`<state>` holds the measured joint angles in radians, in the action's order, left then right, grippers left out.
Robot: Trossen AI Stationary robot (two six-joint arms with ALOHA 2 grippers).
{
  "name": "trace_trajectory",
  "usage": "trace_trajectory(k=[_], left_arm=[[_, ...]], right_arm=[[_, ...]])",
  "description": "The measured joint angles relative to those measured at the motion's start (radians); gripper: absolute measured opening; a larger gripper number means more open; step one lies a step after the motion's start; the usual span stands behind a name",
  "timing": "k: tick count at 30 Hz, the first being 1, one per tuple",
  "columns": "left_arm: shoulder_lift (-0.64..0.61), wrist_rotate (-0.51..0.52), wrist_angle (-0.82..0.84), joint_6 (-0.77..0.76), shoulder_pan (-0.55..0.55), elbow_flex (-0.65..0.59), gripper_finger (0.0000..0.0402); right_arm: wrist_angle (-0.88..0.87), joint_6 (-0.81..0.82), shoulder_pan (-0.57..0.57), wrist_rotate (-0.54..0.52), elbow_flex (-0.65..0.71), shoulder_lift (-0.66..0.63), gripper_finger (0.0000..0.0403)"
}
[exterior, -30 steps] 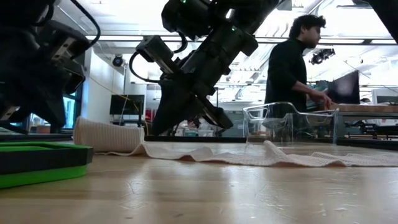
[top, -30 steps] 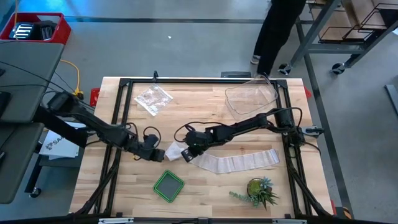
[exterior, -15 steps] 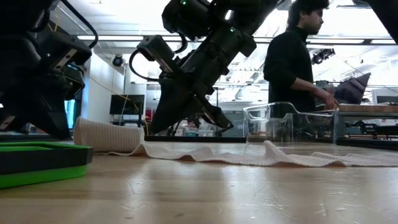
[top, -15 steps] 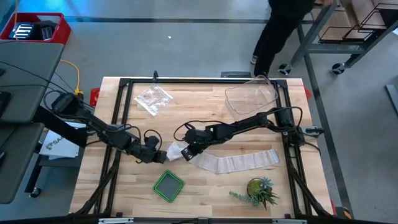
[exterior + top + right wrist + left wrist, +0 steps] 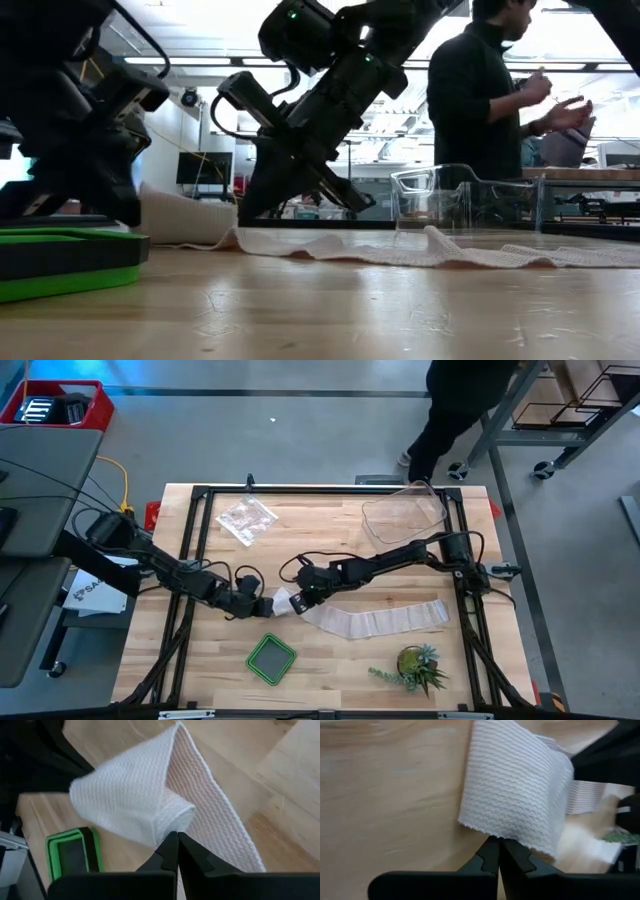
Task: Roll bandage
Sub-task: Roll the white bandage
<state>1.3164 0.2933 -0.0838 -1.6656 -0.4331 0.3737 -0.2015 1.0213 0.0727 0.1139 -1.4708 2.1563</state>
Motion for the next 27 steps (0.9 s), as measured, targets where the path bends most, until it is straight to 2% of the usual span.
trace_trajectory(k=[8,18,27], left_arm=[[0.017,0.004,-0.028,0.018,0.016,0.000,0.0000],[0.017,0.004,-0.062,0.019,0.016,0.000,0.0000],[0.017,0.000,-0.205,0.017,0.002,0.000,0.0000]], right_arm=[[0.003,0.036,0.013,-0.001,0.000,0.000,0.0000],[0.003,0.078,0.025,-0.054,0.000,0.000,0.0000],[0.037,0.079,0.022,-0.055,0.000,0.002,0.0000]])
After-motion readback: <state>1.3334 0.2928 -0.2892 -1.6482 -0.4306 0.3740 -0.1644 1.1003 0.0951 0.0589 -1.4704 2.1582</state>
